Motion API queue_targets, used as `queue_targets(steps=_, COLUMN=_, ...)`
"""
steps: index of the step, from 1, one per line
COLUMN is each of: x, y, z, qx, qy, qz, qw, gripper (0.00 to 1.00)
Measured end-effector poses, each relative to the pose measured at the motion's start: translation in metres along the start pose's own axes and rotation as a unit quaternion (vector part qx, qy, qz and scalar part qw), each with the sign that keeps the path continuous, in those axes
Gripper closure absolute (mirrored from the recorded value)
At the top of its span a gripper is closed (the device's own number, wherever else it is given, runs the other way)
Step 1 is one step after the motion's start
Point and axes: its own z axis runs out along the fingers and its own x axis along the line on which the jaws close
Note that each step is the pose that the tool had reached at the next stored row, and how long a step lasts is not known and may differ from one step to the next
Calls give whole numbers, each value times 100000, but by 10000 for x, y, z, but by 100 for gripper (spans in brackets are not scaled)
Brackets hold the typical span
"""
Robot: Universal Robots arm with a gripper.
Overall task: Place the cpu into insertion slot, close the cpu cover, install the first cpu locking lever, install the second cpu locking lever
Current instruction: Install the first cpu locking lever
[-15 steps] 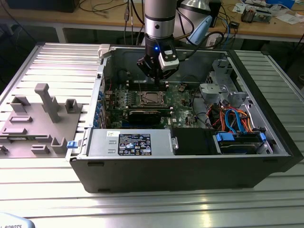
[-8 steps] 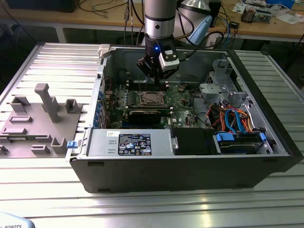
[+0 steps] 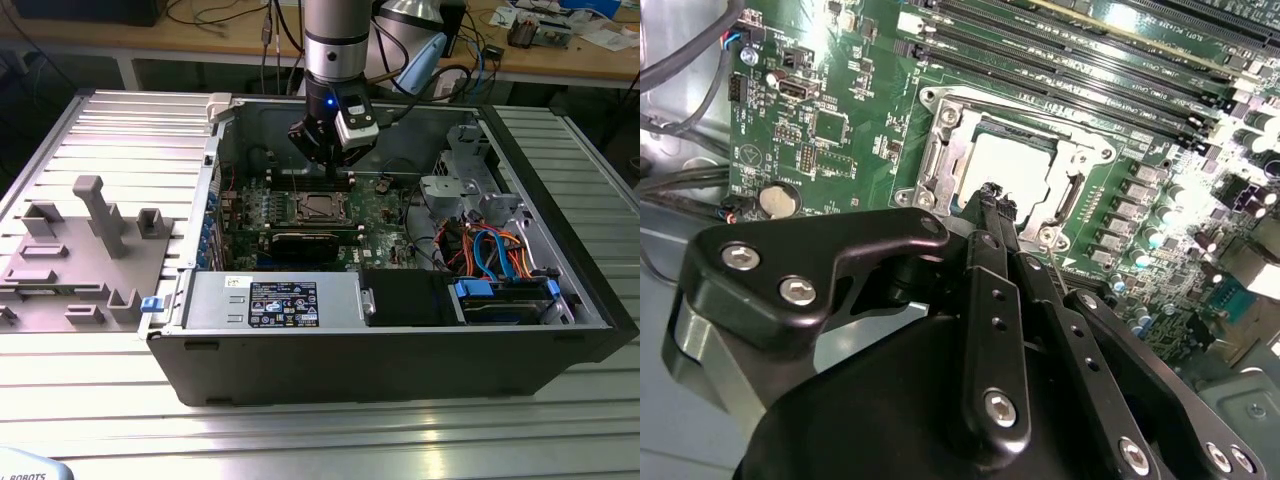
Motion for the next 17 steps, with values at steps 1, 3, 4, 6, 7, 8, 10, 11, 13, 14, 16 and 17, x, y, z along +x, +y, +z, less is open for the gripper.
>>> queue_targets(steps=1, x=0, y=0, z=0, qx=-5, qy=0, qz=-65, qw=100000, gripper=89)
queue_targets(steps=3, x=0, y=0, z=0, qx=-10, qy=-4, qz=-189, qw=100000, gripper=89)
queue_targets(steps=4, x=0, y=0, z=0, qx=-18, qy=-6, qz=-295, qw=100000, gripper=89)
queue_targets(steps=6, x=1, y=0, z=0, qx=-23, qy=-5, qz=-403, qw=99999, gripper=89)
queue_targets(steps=7, x=1, y=0, z=0, qx=-30, qy=-6, qz=-507, qw=99999, gripper=89)
queue_targets(steps=8, x=1, y=0, z=0, qx=-37, qy=-7, qz=-590, qw=99998, gripper=89)
queue_targets(steps=10, x=1, y=0, z=0, qx=-46, qy=-9, qz=-740, qw=99997, gripper=89)
queue_targets(steps=11, x=0, y=0, z=0, qx=-49, qy=-10, qz=-806, qw=99997, gripper=89)
queue_targets(steps=13, x=0, y=0, z=0, qx=-63, qy=-14, qz=-1000, qw=99995, gripper=89)
queue_targets(steps=14, x=0, y=0, z=0, qx=-66, qy=-14, qz=-1053, qw=99994, gripper=89)
queue_targets(steps=16, x=0, y=0, z=0, qx=-75, qy=-15, qz=-1194, qw=99993, gripper=89)
queue_targets(steps=17, x=0, y=0, z=0, qx=-78, qy=-16, qz=-1274, qw=99992, gripper=89)
